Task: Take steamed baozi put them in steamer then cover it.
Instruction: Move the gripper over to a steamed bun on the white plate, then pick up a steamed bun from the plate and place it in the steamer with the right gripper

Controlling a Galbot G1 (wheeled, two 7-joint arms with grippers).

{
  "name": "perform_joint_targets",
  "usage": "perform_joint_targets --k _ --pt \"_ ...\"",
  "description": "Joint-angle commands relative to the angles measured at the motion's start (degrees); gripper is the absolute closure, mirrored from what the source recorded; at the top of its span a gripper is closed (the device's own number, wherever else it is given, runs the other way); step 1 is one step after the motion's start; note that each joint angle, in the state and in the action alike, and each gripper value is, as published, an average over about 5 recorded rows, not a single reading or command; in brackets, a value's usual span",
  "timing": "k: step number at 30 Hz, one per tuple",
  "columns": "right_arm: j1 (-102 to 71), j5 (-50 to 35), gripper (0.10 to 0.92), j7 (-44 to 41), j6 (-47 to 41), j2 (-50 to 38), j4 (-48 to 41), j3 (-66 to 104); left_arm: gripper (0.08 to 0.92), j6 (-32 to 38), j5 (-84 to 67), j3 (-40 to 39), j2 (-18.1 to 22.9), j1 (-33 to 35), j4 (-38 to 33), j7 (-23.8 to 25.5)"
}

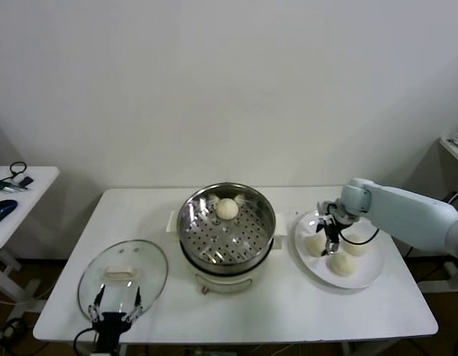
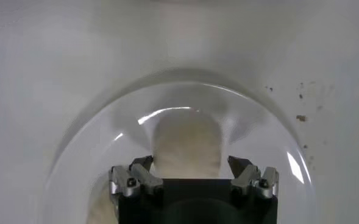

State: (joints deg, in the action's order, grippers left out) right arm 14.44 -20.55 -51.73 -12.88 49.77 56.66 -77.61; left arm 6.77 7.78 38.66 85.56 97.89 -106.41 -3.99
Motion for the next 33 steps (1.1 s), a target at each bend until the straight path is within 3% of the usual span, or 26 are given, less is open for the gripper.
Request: perform_joint_targets --k 1,12,21,28,33 --pt "-2.63 0.68 0.220 0.19 0.06 0.88 -2.40 2.88 0.177 0.09 0.19 0.00 0.02 -0.06 0.22 -0.03" --pt "3.48 0.21 0.332 -3.16 1.18 0.09 -0.75 -0.89 0.177 0.12 0.73 -0.16 -0.01 0.28 -0.28 -0.07" --pt "17.51 -5.30 0.347 -6.50 3.70 0.07 2.86 -9.52 0.177 0.09 0.86 -0.54 0.24 0.32 -1.03 -0.07" --pt "39.70 -17.33 0.347 -7.91 3.64 6.71 11.32 -22.64 0.177 0.10 0.91 -0.62 0.00 0.69 -1.50 -0.08" --pt "49.09 -28.32 0.347 -5.99 0.44 14.65 17.00 -22.55 0.177 -0.02 0.98 -0.79 -0.03 0.90 -2.36 -0.04"
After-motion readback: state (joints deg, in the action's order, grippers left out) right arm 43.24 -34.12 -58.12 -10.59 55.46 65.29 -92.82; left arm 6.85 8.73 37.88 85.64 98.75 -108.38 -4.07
